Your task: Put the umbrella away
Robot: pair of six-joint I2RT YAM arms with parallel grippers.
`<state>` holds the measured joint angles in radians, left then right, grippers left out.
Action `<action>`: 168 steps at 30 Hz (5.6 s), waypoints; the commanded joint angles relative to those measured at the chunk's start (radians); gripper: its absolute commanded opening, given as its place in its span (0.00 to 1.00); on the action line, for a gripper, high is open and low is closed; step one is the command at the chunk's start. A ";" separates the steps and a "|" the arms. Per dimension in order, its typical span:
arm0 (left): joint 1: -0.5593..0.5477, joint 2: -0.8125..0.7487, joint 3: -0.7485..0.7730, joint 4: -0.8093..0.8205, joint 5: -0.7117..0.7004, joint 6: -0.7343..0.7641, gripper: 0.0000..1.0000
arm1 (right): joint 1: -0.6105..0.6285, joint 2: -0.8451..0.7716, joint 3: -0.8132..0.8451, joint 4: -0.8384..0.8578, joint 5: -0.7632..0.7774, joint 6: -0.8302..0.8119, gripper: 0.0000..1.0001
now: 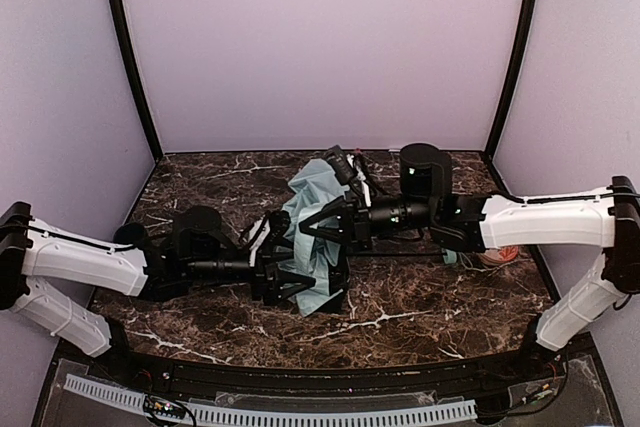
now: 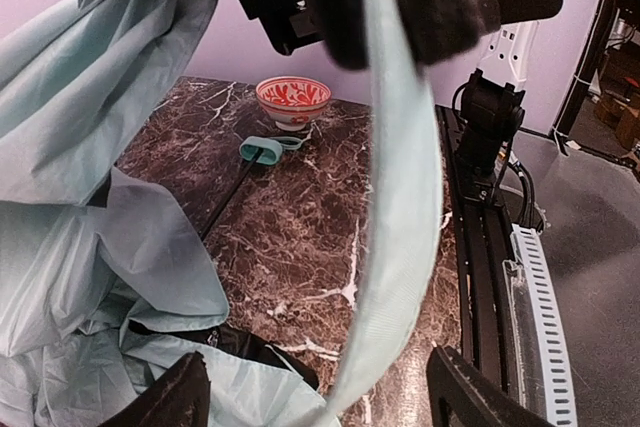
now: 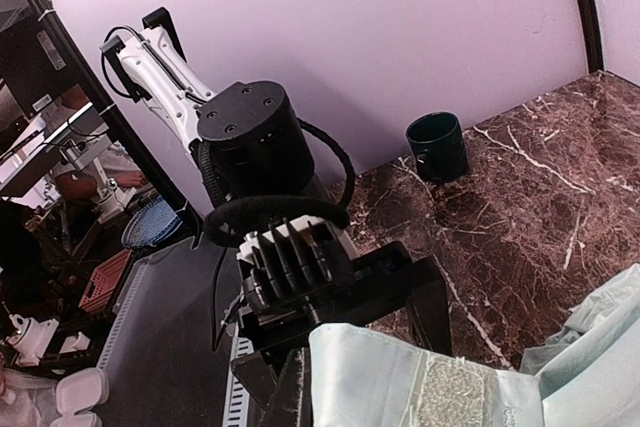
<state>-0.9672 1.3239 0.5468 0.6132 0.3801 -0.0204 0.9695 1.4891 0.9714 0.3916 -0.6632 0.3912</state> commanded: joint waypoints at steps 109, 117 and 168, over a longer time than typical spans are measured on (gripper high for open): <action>-0.011 -0.483 0.264 -0.394 -0.267 0.207 0.00 | -0.421 0.346 0.238 -0.914 0.536 -0.741 0.83; -0.010 -0.503 0.293 -0.419 -0.356 0.244 0.00 | -0.426 0.133 0.258 -1.014 0.318 -0.766 0.82; -0.018 -0.557 0.152 -0.566 -0.050 0.353 0.00 | -0.565 -0.046 0.322 -0.793 0.158 -0.702 0.00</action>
<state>-0.9802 0.7776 0.7303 0.0612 0.3561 0.2966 0.4267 1.5707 1.2381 -0.4694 -0.3233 -0.3050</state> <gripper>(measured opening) 0.008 0.041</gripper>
